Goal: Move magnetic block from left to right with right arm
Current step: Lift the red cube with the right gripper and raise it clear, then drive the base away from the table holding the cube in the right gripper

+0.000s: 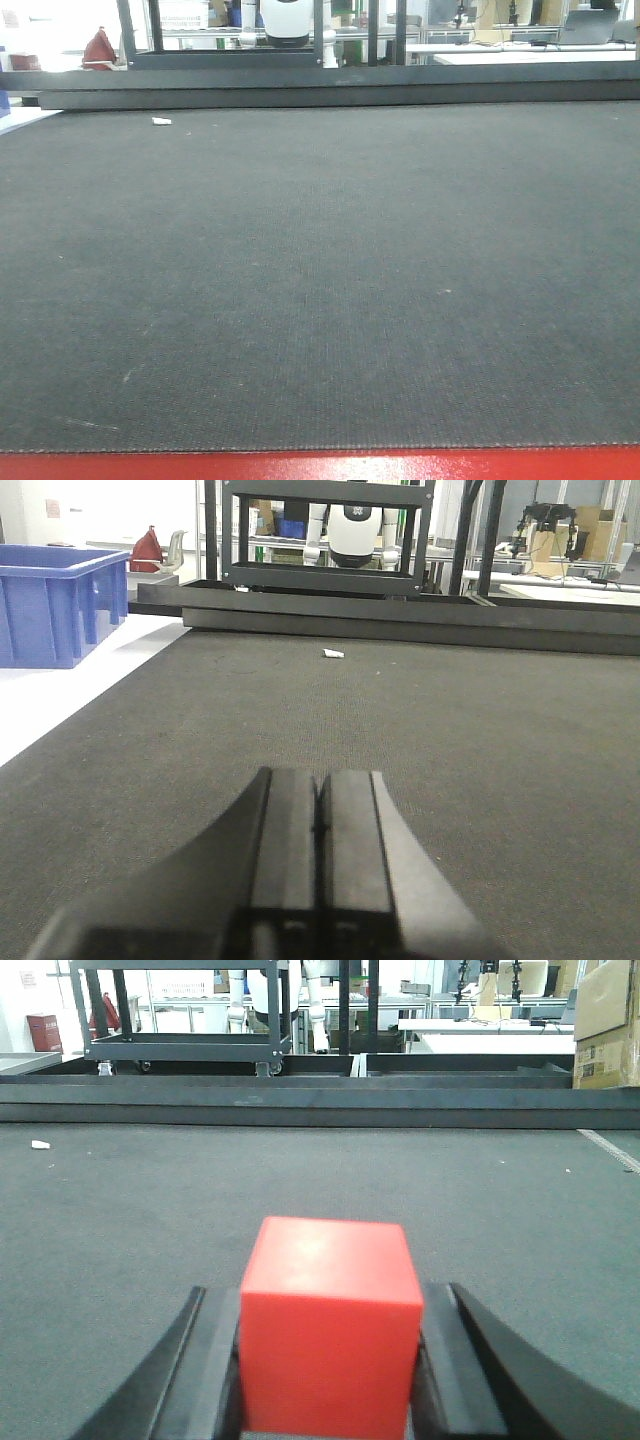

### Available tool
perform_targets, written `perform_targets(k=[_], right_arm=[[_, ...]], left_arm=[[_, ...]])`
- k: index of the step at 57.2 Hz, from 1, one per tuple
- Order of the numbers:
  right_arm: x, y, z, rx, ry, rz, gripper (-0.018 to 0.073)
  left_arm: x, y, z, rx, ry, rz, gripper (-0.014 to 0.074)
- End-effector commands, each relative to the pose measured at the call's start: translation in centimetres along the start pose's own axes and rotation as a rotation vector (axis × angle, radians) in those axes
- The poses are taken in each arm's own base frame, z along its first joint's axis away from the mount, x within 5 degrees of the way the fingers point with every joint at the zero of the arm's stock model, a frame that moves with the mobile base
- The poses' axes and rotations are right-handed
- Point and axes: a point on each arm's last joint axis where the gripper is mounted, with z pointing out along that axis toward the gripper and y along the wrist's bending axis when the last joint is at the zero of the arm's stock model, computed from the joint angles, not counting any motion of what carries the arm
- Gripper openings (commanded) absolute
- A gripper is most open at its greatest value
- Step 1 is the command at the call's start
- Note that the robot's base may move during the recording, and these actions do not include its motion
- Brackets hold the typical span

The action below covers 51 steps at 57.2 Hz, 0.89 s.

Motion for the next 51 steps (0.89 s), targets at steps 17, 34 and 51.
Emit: perform_targets(k=[17, 34, 51], right_arm=[[-1.79, 0.12, -0.13, -0.005, -0.120, -0.019, 0.0293], [-1.79, 0.12, -0.13, -0.005, -0.120, -0.019, 0.0293], [-1.79, 0.12, -0.13, -0.005, -0.120, -0.019, 0.0293]], left_arm=[[-0.63, 0.04, -0.12, -0.001, -0.094, -0.007, -0.0126], [-0.63, 0.04, -0.12, -0.001, -0.094, -0.007, -0.0126], [-0.63, 0.04, -0.12, -0.001, -0.094, -0.007, -0.0126]])
